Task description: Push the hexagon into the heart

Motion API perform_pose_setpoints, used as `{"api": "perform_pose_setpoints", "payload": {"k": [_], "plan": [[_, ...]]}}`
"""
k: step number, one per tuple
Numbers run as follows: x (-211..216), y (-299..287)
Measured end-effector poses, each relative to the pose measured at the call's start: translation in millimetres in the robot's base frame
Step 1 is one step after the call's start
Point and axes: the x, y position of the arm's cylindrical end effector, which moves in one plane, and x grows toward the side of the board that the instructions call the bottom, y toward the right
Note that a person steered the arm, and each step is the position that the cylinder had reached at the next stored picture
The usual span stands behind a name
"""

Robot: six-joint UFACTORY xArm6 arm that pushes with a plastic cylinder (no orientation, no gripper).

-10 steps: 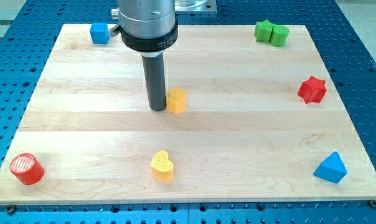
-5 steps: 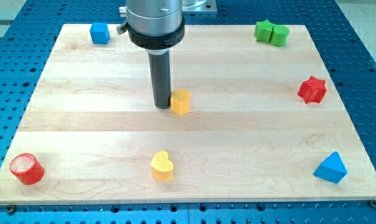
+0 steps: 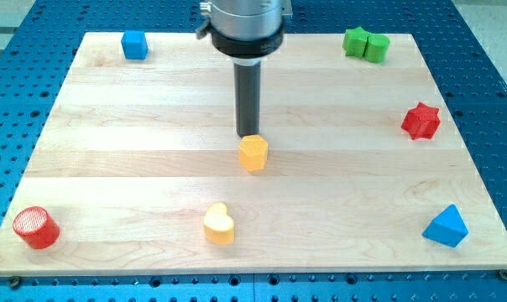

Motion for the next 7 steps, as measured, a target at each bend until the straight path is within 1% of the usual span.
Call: {"api": "perform_pose_setpoints", "payload": {"k": [1,2,3,4,5,6,7], "plan": [[47.4,1.5],[69.1,1.6],[76.6,48.6],[92.0,27.7],[85.6,5.3],[77.5,-1.8],[81.2,-14.4]]}}
